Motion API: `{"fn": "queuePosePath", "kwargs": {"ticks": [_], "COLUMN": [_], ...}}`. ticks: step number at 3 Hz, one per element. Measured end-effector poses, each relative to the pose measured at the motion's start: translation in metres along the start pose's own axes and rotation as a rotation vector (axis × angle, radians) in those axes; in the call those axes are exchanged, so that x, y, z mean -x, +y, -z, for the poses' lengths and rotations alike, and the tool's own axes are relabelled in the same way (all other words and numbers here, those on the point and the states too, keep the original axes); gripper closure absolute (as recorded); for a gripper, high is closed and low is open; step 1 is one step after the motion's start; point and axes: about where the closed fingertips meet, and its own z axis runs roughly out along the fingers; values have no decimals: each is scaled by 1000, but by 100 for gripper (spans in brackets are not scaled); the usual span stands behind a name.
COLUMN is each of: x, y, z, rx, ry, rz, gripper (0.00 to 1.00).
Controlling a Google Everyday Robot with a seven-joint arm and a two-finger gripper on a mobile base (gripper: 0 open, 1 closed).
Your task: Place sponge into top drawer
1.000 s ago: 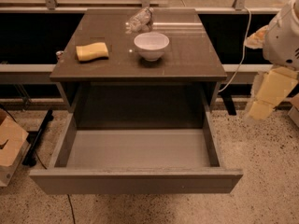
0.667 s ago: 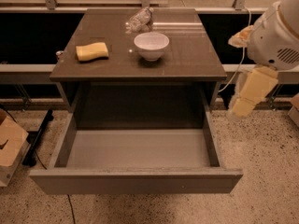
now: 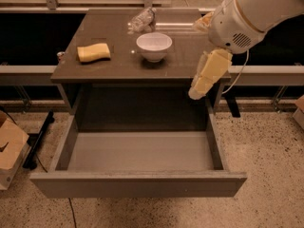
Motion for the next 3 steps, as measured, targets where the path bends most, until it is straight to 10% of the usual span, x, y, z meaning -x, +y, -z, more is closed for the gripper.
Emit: {"fn": "queuePosePath", "kwargs": {"ticks": [3], "x": [35], "y": [-19], "z": [-31], "rx": [-68], "ry": [-62], "rz": [10], "gripper": [0]}}
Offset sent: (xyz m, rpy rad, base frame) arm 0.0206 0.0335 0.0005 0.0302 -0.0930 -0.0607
